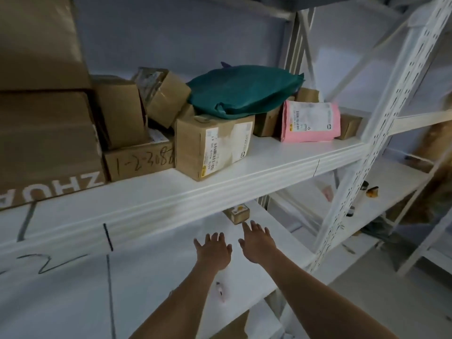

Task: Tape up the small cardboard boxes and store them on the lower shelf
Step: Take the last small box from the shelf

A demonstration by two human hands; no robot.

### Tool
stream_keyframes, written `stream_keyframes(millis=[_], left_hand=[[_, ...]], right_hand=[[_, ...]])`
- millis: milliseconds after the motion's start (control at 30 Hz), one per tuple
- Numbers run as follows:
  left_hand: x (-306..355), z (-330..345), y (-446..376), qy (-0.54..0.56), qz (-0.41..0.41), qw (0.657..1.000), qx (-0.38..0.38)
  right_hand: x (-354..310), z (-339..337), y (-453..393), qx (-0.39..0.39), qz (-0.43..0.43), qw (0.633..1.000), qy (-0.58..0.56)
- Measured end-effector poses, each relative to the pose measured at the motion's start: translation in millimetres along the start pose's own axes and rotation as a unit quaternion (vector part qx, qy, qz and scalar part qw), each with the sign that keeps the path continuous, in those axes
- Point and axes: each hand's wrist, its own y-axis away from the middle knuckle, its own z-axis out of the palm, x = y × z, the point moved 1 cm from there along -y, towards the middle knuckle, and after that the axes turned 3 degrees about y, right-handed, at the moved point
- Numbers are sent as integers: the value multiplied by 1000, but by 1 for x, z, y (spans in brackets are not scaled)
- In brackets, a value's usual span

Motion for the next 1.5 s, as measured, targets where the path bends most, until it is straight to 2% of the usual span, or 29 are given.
stream_keyframes(millis=[200, 633, 867, 1233, 1333, 1500], left_hand=[[28, 12, -42, 6, -9, 1000, -7], [52, 18, -110, 18, -126, 992, 4], [71, 28, -138, 31, -180, 983, 21], [52, 49, -143, 36, -232, 970, 56], [46, 62, -141, 35, -235, 969, 64], [33, 77, -140, 41, -246, 966, 69]], right_hand=[[29, 6, -51, -19, -11, 1000, -17], [63, 37, -151, -85, -65, 992, -66], [83, 41, -186, -80, -106, 988, -77], [59, 65, -246, -32, -163, 986, -27], [52, 70, -261, -22, -169, 985, -23], [54, 77, -281, -53, -133, 989, -37]])
